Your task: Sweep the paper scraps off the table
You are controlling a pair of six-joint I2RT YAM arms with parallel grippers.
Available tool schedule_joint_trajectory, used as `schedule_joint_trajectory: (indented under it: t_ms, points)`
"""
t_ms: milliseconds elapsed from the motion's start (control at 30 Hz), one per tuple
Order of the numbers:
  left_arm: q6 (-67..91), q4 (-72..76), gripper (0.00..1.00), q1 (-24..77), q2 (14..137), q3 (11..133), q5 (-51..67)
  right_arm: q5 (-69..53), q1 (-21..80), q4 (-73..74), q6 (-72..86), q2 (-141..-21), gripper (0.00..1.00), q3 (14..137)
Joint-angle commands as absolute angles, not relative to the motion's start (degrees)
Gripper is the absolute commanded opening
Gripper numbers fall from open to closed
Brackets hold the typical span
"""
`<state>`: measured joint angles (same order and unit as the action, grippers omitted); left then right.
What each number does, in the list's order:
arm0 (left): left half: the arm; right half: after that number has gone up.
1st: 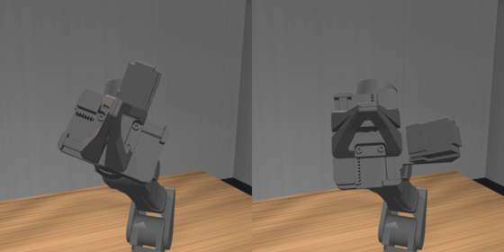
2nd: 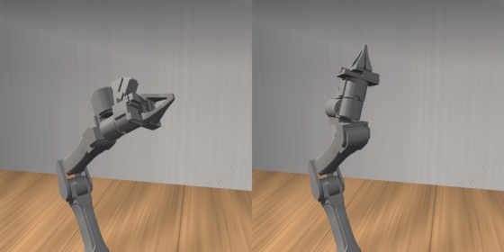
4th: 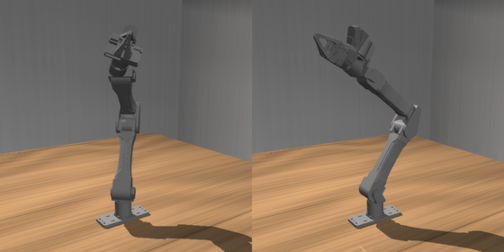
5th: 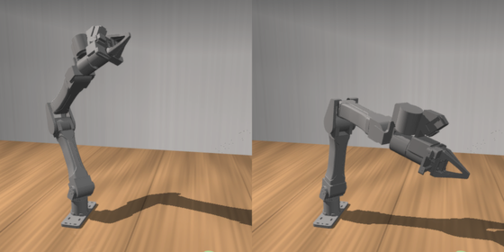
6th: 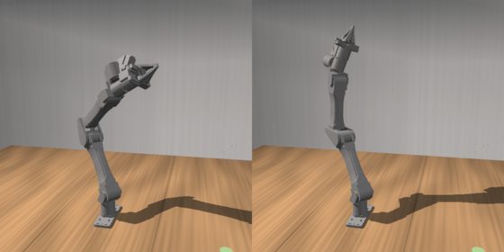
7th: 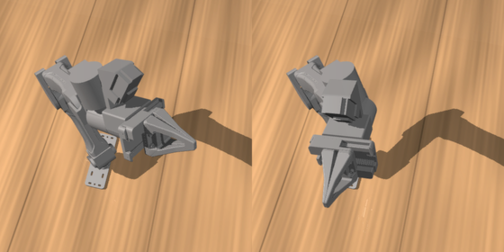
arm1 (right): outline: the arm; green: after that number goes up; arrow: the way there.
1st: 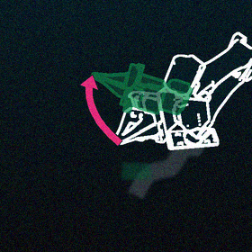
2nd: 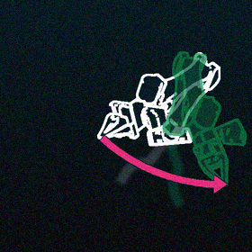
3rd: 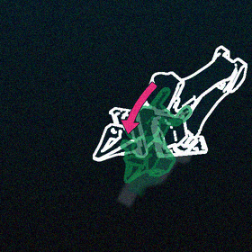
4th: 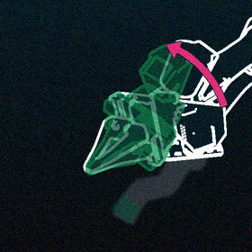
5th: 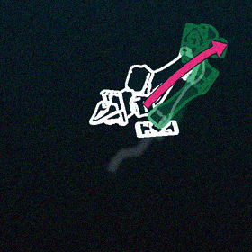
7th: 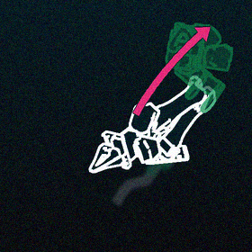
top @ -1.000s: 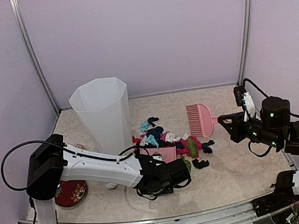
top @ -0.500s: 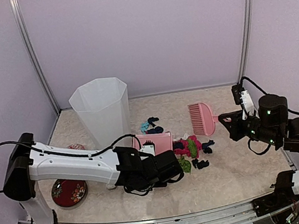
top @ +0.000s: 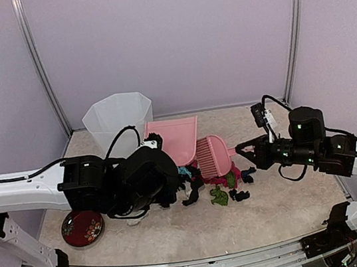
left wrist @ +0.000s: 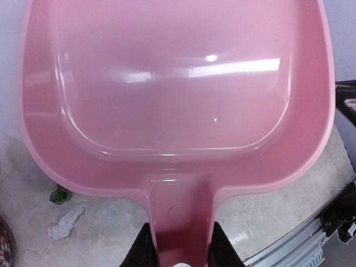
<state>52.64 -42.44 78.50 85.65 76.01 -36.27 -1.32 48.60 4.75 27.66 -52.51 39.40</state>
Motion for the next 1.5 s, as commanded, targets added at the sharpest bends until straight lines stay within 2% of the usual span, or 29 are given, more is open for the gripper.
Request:
schedule_joint_trajectory:
  t_ms: [0, 333, 633, 867, 1067, 1467]
  points:
    - [42.0, -34.78, 0.0, 78.93, 77.99, 73.81, -35.89, -13.97, 50.8, -7.9, 36.25, -57.84, 0.0, 38.15]
    - [30.26, -31.18, 0.0, 78.52, 67.44, 73.27, -32.05, -18.22, 58.87, -21.0, 46.38, -81.19, 0.0, 46.25]
    - [28.3, -30.86, 0.0, 76.89, 61.46, 70.4, -30.97, -21.75, 62.34, -22.15, 50.45, -105.76, 0.0, 63.83]
    - [28.64, -31.33, 0.0, 76.21, 59.14, 68.17, -30.4, -22.16, 63.04, -18.28, 51.67, -117.93, 0.0, 75.41]
    - [29.18, -31.31, 0.0, 75.2, 57.8, 66.19, -29.28, -14.94, 62.3, -11.16, 46.82, -118.47, 0.0, 76.99]
    - [29.56, -29.0, 0.0, 73.5, 58.04, 64.67, -27.59, -8.04, 52.22, -7.33, 41.33, -106.05, 0.0, 63.85]
